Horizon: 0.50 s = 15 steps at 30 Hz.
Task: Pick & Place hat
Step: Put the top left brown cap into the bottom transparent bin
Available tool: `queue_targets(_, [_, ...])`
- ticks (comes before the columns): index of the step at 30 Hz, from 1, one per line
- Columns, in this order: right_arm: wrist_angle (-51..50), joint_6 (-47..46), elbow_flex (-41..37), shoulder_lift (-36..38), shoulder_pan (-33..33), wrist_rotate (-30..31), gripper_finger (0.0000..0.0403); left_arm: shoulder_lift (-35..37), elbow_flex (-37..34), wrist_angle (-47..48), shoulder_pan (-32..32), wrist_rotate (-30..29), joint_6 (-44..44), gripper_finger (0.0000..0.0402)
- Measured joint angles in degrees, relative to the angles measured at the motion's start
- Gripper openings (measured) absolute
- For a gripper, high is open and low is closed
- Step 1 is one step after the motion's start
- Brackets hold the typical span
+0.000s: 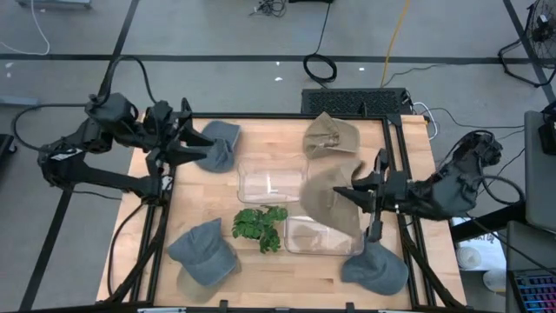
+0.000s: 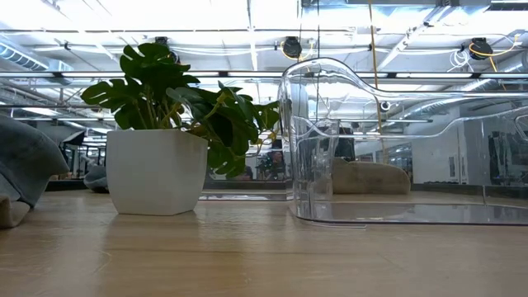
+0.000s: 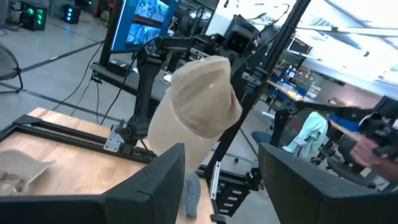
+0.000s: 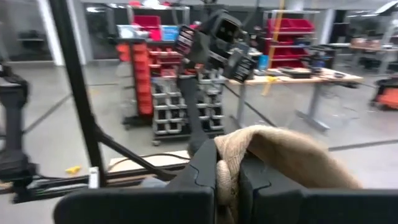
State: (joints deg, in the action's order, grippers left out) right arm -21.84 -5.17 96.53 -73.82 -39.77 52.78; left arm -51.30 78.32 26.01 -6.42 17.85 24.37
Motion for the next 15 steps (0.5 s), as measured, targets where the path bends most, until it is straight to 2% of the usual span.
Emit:
queue_targets(4, [-1.9, -0.8, 0.1, -1.7, -1.4, 7.0, 0.0006, 0.2, 0.0, 0.6, 0.0, 0.0, 0.4, 0.0208])
queue_targets(7, [-4.4, -4.6, 0.1, -2.8, -2.0, 10.0, 0.0006, 0.1, 0.0, 1.9, 0.0, 0.1, 1.3, 0.0213])
queue_targets(11, [-9.2, -10.7, 0.1, -3.9, -2.6, 11.7, 0.0006, 0.1, 0.0, 2.9, 0.0, 0.1, 1.5, 0.0218])
queue_targets(15, [-16.8, -19.4, 0.1, -4.9, -2.7, 10.2, 0.0006, 0.1, 0.0, 3.0, 0.0, 0.2, 1.8, 0.022])
